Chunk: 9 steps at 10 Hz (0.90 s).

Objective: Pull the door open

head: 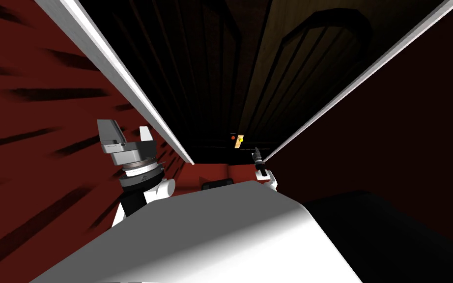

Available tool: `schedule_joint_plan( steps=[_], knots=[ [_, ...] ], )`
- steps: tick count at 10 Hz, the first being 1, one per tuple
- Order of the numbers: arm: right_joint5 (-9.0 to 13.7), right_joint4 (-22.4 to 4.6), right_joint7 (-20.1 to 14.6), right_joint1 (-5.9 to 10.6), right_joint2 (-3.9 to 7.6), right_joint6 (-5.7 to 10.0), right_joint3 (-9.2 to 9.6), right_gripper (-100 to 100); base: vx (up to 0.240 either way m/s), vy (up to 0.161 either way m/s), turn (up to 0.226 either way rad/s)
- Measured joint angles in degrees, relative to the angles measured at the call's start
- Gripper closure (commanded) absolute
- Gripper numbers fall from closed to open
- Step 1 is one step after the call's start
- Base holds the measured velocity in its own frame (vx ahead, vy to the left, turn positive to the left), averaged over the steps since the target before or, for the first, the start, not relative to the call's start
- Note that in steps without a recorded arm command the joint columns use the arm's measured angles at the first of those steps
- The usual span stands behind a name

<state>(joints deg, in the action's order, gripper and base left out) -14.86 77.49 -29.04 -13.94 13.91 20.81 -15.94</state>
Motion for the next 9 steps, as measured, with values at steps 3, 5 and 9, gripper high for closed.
schedule_joint_plan(
  steps=[3, 5, 9],
  knots=[
    [0.2, -0.2, 0.4, 0.74, -0.1, -0.18, -0.12, -100, 0.184, 0.012, 0.077],
    [0.0, -0.3, 0.7, 1.87, -0.8, 0.22, 0.65, -100, 0.213, 0.069, 0.13],
    [0.0, -1.1, 0.7, 3.72, -0.94, 1.52, 1.63, 100, 0.065, 0.023, 0.043]
  ],
)
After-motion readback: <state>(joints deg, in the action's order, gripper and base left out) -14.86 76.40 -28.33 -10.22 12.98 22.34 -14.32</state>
